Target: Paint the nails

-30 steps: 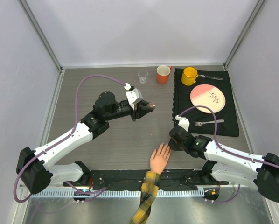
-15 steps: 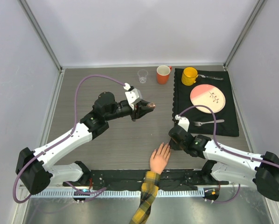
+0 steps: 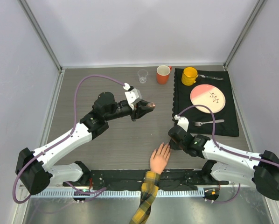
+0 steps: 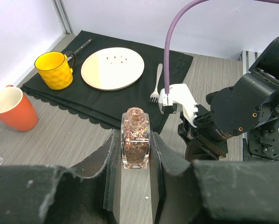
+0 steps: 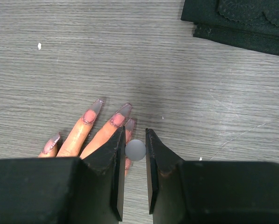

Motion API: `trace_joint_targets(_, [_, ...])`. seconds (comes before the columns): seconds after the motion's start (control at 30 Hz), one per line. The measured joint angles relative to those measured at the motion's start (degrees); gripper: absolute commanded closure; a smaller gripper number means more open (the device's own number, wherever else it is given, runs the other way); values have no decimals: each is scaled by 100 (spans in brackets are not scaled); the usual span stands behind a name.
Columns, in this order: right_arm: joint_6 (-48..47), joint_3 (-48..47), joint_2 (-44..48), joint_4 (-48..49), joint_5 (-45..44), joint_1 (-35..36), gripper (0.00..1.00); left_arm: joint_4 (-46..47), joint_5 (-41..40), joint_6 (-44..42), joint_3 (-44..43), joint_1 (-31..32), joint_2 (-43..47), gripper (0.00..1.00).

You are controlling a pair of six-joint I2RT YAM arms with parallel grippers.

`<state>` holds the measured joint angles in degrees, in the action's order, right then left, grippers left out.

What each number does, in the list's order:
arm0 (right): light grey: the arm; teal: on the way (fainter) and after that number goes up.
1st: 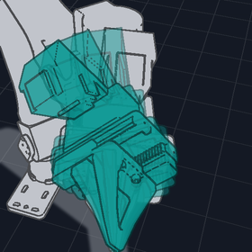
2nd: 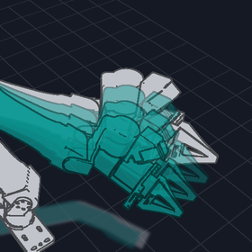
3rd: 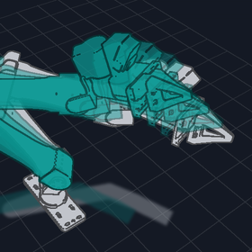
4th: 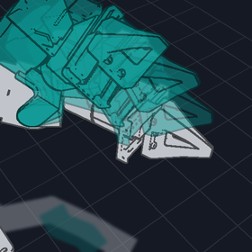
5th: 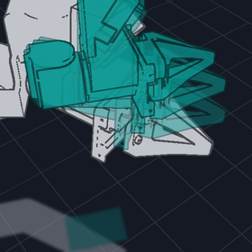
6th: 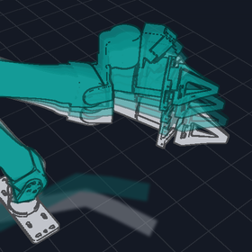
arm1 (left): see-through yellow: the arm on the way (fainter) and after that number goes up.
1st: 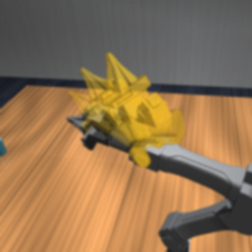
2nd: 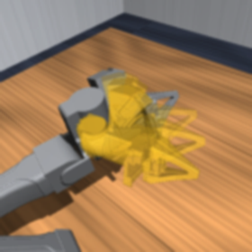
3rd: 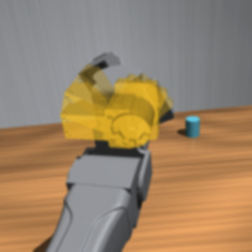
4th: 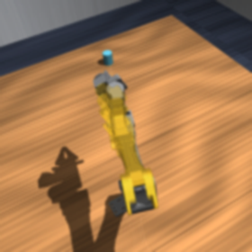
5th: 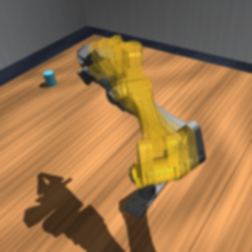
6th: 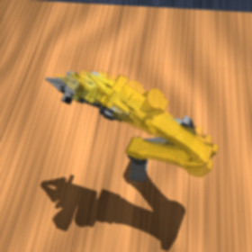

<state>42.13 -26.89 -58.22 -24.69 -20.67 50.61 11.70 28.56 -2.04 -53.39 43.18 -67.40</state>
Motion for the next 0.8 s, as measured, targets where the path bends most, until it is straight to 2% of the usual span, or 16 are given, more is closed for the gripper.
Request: trace_joint_targets(0.8, [-13, 0, 219, 15, 127, 0, 99, 0, -2, -2, 0, 0, 9, 100])
